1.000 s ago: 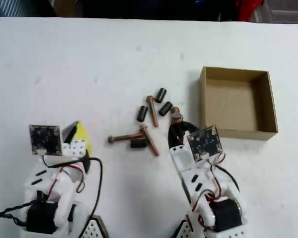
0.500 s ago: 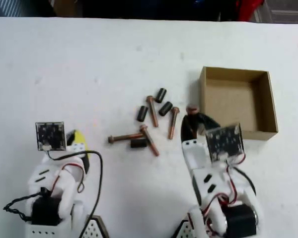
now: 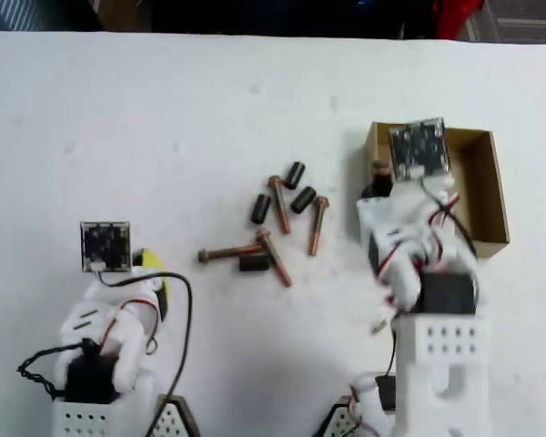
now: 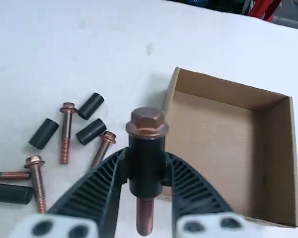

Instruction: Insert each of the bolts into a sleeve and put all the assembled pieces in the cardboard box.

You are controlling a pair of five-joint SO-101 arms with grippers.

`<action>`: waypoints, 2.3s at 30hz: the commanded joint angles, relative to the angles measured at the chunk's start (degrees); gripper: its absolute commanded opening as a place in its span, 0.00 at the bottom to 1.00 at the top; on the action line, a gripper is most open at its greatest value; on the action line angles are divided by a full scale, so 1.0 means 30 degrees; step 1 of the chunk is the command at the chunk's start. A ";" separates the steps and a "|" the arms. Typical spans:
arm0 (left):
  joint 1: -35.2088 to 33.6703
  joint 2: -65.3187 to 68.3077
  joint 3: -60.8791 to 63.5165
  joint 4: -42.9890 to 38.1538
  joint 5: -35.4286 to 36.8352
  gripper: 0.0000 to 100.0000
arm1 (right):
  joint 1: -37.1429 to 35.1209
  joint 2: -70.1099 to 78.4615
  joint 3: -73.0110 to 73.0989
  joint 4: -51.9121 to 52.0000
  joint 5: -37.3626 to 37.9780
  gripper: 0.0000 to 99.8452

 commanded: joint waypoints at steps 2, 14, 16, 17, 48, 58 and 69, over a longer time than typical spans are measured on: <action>-0.0190 -0.0161 -0.0117 -0.0498 -0.0088 0.02 | 0.1509 0.2886 -0.1788 -0.1773 0.1055 0.02; -0.0220 -0.0161 0.1934 -0.2989 -0.0176 0.02 | 0.2476 0.9568 -0.1875 -0.6579 0.1172 0.02; -0.0220 -0.0161 0.1963 -0.3018 -0.0176 0.02 | 0.2476 1.0447 -0.2315 -0.6813 0.1114 0.02; -0.0220 -0.0161 0.1963 -0.3018 -0.0176 0.02 | 0.2476 1.0916 -0.2725 -0.6725 0.1114 0.02; -0.0220 -0.0161 0.2022 -0.3018 -0.0176 0.02 | 0.3092 2.0176 -0.8586 -0.6725 0.1201 0.02; -0.0220 -0.0161 0.2051 -0.2960 -0.0176 0.02 | 0.3092 2.1465 -0.8557 -0.6842 0.1201 0.11; -0.0190 -0.0161 0.2960 -0.3985 -0.0176 0.02 | 0.3121 1.8711 -0.9201 -0.5348 0.1084 0.11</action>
